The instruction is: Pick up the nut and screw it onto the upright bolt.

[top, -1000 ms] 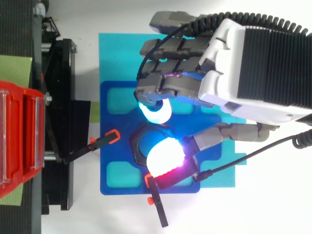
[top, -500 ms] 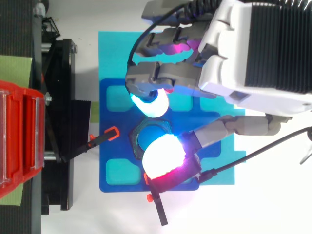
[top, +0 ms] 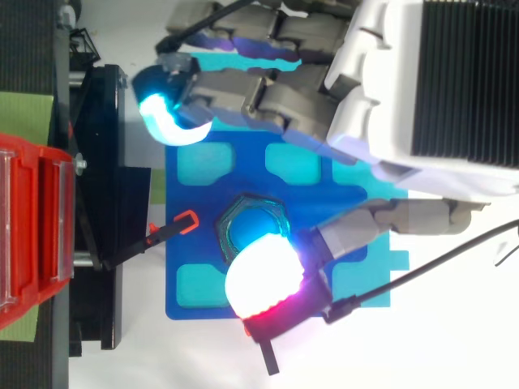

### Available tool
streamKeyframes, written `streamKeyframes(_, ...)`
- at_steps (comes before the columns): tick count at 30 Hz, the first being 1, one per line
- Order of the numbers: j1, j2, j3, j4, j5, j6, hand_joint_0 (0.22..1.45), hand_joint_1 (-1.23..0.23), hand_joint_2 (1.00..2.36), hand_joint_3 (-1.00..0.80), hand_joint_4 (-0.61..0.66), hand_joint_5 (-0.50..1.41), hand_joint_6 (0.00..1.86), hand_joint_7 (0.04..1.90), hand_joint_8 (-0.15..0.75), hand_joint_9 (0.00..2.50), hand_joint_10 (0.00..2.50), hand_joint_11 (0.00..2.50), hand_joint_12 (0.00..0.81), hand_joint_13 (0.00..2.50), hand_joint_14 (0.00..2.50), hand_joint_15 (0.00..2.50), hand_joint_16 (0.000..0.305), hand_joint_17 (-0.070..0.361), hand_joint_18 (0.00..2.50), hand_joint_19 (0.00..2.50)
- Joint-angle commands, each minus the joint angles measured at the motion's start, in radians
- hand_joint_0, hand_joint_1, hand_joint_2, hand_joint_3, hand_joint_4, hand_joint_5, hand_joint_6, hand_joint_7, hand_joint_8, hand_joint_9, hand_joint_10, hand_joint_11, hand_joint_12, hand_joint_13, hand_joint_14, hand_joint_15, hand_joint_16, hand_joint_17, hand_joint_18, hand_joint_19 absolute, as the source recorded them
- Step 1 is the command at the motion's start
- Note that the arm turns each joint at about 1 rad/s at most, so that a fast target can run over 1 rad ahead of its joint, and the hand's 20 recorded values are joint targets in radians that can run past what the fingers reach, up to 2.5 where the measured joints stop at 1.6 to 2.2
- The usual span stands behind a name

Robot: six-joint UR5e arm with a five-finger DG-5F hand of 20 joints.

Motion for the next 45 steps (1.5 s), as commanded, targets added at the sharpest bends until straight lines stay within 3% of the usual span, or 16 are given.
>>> streamKeyframes(1,0.008,-0.014,-0.007,0.030,-0.007,-0.002,0.46,-0.16,1.00,-0.50,0.18,-0.18,0.50,0.61,0.209,0.40,0.00,0.00,0.342,0.00,0.00,0.00,0.046,0.104,0.00,0.00)
streamKeyframes(6,0.022,-0.043,-0.009,0.044,-0.007,0.006,0.46,-0.10,1.00,-0.50,0.13,-0.22,0.50,0.57,0.190,0.17,0.00,0.00,0.355,0.00,0.00,0.00,0.049,0.110,0.00,0.00)
streamKeyframes(13,0.051,-0.050,-0.013,0.053,0.001,0.052,0.46,-0.06,1.00,-0.50,0.11,-0.23,0.50,0.57,0.187,0.10,0.00,0.00,0.360,0.00,0.00,0.00,0.051,0.115,0.00,0.00)
streamKeyframes(20,0.080,-0.050,-0.083,0.068,-0.002,0.103,0.46,-0.02,1.00,-0.50,0.08,-0.25,0.50,0.57,0.173,0.01,0.00,0.00,0.357,0.00,0.00,0.00,0.053,0.119,0.00,0.00)
streamKeyframes(24,0.082,-0.050,-0.087,0.074,-0.009,0.112,0.46,-0.03,1.00,-0.50,0.08,-0.25,0.50,0.58,0.177,0.01,0.00,0.00,0.356,0.00,0.00,0.00,0.053,0.119,0.00,0.00)
streamKeyframes(27,0.082,-0.048,-0.087,0.068,-0.061,0.112,0.46,-0.03,1.00,-0.50,0.09,-0.25,0.50,0.57,0.178,0.02,0.00,0.00,0.355,0.00,0.00,0.00,0.053,0.119,0.00,0.00)
streamKeyframes(30,0.082,-0.048,-0.087,0.062,-0.091,0.112,0.46,-0.03,1.00,-0.50,0.09,-0.25,0.50,0.57,0.177,0.02,0.00,0.00,0.354,0.00,0.00,0.00,0.053,0.118,0.00,0.00)
streamKeyframes(37,0.070,-0.047,-0.063,0.044,-0.101,0.112,0.46,-0.06,1.00,-0.50,0.09,-0.25,0.50,0.58,0.179,0.02,0.00,0.00,0.353,0.00,0.00,0.00,0.053,0.119,0.00,0.00)
streamKeyframes(45,0.059,-0.047,-0.061,0.024,-0.107,0.113,0.47,-0.08,1.00,-0.50,0.10,-0.25,0.50,0.60,0.188,0.03,0.00,0.00,0.355,0.00,0.00,0.00,0.054,0.120,0.00,0.00)
